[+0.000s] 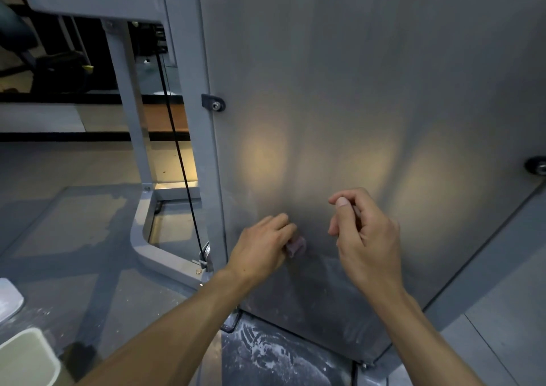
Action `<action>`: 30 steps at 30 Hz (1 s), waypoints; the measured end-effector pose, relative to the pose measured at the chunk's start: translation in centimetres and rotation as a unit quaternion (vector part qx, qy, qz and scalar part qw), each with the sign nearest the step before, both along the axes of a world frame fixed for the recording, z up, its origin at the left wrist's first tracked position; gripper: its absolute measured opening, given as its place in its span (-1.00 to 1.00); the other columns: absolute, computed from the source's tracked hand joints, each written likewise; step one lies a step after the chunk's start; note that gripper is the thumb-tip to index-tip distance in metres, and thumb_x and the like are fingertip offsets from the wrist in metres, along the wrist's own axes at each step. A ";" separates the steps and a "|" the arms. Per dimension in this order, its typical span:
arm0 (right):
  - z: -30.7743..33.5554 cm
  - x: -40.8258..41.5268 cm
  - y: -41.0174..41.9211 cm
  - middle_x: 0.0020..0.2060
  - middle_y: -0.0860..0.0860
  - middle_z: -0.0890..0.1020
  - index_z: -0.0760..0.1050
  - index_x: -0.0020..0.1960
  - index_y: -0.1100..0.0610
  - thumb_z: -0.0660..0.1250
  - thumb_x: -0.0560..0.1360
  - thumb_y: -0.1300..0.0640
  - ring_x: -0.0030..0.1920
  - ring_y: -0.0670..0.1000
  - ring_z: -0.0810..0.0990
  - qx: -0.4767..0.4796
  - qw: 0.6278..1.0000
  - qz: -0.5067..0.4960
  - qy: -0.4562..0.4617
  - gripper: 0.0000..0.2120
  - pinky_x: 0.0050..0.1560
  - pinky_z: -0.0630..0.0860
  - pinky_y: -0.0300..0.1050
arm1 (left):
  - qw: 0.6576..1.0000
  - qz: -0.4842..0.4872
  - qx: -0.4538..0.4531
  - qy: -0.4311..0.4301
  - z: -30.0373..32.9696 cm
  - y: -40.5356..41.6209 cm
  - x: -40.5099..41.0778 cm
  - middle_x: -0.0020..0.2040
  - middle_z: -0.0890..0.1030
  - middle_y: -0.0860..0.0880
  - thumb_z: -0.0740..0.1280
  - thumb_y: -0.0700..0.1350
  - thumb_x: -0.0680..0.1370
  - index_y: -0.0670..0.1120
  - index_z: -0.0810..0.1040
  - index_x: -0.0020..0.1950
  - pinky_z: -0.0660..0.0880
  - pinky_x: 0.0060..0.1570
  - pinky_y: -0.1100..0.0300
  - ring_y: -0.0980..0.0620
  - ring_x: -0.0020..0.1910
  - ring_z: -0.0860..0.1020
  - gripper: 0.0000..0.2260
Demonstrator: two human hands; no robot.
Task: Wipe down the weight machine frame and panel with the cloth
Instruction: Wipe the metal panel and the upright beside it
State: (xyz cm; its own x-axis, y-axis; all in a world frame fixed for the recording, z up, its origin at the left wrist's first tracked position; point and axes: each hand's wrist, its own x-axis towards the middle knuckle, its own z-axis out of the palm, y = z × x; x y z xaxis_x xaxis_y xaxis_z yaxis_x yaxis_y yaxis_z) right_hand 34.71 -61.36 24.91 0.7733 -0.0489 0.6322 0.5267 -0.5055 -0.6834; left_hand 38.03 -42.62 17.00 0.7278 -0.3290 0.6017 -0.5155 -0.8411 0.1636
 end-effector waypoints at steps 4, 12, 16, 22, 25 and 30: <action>0.2 0.0 0.2 -0.40 -0.09 0.59 0.53 -0.04 -0.01 0.19 0.63 0.07 -0.47 -0.08 0.52 0.003 1.000 0.006 -0.001 -0.84 -0.34 0.42 -0.14 | 1.000 0.000 -0.015 0.011 0.5 0.7 0.2 -0.15 0.43 0.03 0.27 0.00 0.47 -0.02 0.45 -0.19 0.50 -0.47 0.03 -0.10 -0.21 0.53 -0.89; -0.2 0.0 0.7 -0.40 -0.09 0.59 0.53 -0.03 -0.02 0.18 0.63 0.06 -0.48 -0.05 0.54 -0.004 1.000 0.009 0.002 -0.84 -0.37 0.46 -0.08 | 0.994 0.062 -0.088 0.014 0.6 2.6 0.3 -0.23 0.43 0.03 0.48 -0.01 0.52 -0.03 0.40 -0.26 0.38 -0.41 0.12 0.00 -0.31 0.44 -0.70; -0.1 0.1 0.9 -0.40 -0.10 0.60 0.52 -0.04 -0.04 0.18 0.63 0.06 -0.49 -0.05 0.53 -0.001 1.000 0.008 0.000 -0.84 -0.39 0.48 -0.03 | 0.991 0.058 -0.087 0.079 -1.0 3.9 0.2 -0.22 0.42 0.05 0.28 0.14 0.49 -0.02 0.43 -0.26 0.45 -0.38 0.05 0.01 -0.30 0.45 -0.74; 0.0 0.2 1.3 -0.41 -0.08 0.58 0.53 -0.04 -0.03 0.18 0.63 0.06 -0.49 -0.05 0.52 -0.001 1.000 0.014 -0.006 -0.84 -0.38 0.45 -0.09 | 0.986 0.086 -0.136 -0.035 5.0 5.4 0.9 -0.17 0.48 0.09 0.53 0.10 0.48 -0.02 0.52 -0.21 0.44 -0.37 0.24 0.13 -0.30 0.47 -0.72; -0.2 0.2 1.3 -0.41 -0.08 0.58 0.53 -0.04 -0.01 0.18 0.63 0.06 -0.49 -0.06 0.51 -0.004 1.000 0.014 -0.002 -0.83 -0.37 0.41 -0.13 | 0.984 0.092 -0.149 0.005 3.2 5.7 0.7 -0.19 0.48 0.11 0.50 0.11 0.48 0.01 0.50 -0.22 0.42 -0.35 0.31 0.18 -0.31 0.48 -0.73; 0.0 0.0 1.5 -0.40 -0.08 0.59 0.53 -0.04 -0.02 0.18 0.63 0.07 -0.51 -0.04 0.51 -0.002 1.000 0.022 0.002 -0.84 -0.39 0.39 -0.14 | 0.976 0.117 -0.144 0.110 -0.7 7.0 0.4 -0.23 0.47 0.11 0.52 0.03 0.46 0.01 0.50 -0.28 0.45 -0.31 0.18 0.17 -0.33 0.46 -0.76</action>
State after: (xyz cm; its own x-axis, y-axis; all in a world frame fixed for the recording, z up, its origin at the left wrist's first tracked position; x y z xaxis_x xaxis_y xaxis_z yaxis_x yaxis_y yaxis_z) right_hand 34.72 -59.90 24.90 0.7777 -0.0131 0.6285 0.5449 -0.4845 -0.6844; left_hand 38.39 -35.62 16.32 0.8844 0.0218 0.4663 -0.2408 -0.8344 0.4958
